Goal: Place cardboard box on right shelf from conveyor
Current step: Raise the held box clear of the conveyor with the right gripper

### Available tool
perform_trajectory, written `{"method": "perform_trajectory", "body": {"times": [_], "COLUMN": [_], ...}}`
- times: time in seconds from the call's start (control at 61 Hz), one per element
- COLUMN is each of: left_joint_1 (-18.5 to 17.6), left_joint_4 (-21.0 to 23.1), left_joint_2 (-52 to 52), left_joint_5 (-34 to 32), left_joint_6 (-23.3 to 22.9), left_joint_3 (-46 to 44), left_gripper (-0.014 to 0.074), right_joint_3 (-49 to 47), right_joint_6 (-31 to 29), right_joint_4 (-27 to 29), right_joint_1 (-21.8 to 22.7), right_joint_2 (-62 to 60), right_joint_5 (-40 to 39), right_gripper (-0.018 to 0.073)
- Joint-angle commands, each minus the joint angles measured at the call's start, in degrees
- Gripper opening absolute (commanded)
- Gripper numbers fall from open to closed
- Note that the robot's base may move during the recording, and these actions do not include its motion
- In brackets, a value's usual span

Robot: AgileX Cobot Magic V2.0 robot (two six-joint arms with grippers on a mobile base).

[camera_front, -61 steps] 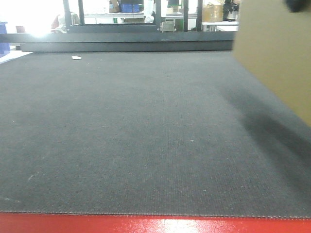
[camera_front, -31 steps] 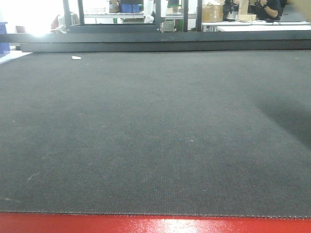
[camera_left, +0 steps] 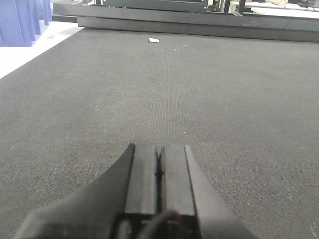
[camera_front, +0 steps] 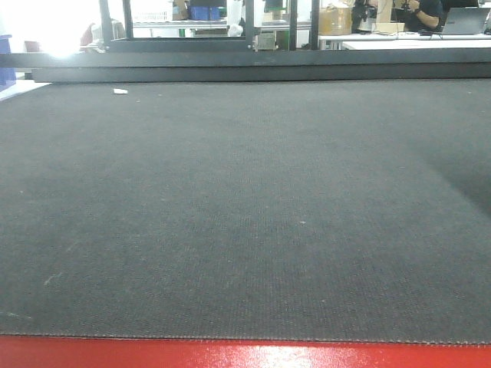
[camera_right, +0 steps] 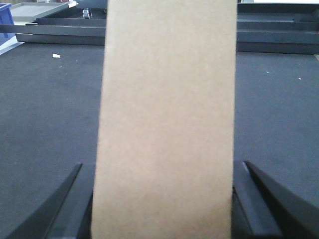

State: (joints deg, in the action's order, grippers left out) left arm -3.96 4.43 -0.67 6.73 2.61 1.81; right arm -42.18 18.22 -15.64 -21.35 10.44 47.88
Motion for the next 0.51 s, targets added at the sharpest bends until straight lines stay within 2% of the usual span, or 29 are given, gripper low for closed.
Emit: {"method": "perform_trajectory", "body": {"times": [0.0, 0.491], "left_joint_1": [-0.3, -0.3], "left_joint_4": [0.3, 0.3], "left_joint_2": [-0.9, -0.9], "left_joint_5": [-5.0, -5.0], "left_joint_6": [0.0, 0.0], "left_joint_3": [0.4, 0.4], "left_gripper": [-0.0116, -0.0116], "right_joint_3": [-1.4, -1.4], "right_joint_6": [-0.4, -0.4], "right_joint_4": [-1.5, -1.5], "right_joint_1": [0.4, 0.4], "right_joint_2": [0.9, 0.9], "right_joint_5": [-5.7, -5.7], "right_gripper": [0.0216, 0.0216]}}
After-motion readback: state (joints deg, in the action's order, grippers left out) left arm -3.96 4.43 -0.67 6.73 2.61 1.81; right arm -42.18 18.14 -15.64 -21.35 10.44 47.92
